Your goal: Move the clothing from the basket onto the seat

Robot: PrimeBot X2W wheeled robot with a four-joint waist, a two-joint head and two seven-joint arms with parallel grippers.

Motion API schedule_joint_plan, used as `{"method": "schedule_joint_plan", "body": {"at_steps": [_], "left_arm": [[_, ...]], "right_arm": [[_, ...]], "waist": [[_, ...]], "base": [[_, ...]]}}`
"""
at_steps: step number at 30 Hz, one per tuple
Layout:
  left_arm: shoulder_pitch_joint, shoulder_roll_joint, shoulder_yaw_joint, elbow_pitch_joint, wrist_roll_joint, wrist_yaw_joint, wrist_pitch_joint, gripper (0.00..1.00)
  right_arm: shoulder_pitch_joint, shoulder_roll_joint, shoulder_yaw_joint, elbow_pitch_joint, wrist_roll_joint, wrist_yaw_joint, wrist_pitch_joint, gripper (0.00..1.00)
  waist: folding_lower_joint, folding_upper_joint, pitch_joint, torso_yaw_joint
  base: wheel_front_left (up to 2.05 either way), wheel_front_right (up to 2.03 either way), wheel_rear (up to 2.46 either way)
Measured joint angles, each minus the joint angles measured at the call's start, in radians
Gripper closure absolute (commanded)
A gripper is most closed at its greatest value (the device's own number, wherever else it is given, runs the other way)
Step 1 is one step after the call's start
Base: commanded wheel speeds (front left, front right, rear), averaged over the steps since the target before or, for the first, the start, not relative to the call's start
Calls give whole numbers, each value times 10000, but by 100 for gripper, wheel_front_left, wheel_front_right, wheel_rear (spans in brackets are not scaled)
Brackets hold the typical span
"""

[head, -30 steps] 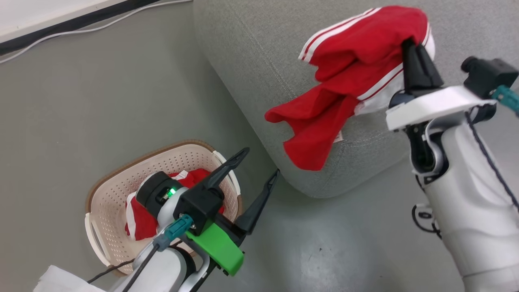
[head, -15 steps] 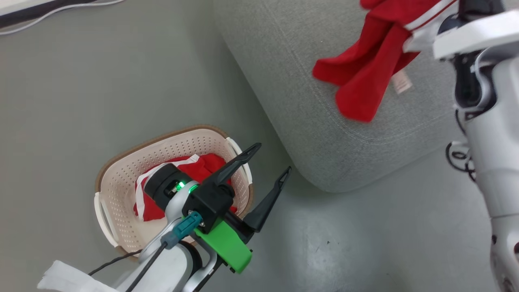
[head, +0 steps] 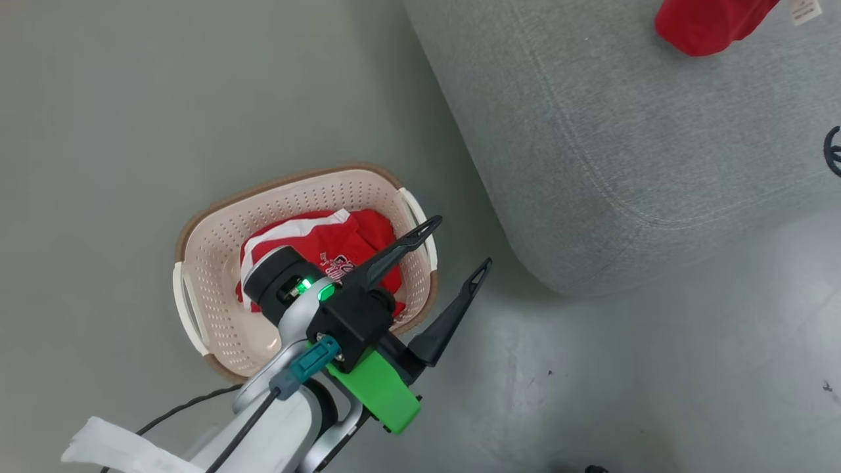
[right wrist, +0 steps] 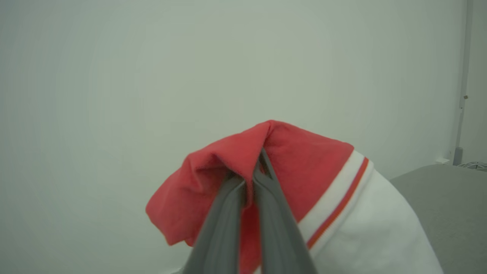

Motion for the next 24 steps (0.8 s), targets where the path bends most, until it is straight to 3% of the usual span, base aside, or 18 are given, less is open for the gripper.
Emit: {"method": "schedule_joint_plan", "body": {"at_steps": [8,24], "left_arm": [[-263,4,-151,-132,46,-44,96,0],[-630,144,-153,-31,98,-96,63,0]], "right_arm": [[-176,-201,-295,805,21,-88,-2,100],[52,217,-422,2583,151,-71,-2,100]], "waist": [[0,0,710,307],[0,0,1601,551]], "base": [[0,0,0],[0,0,0]]}}
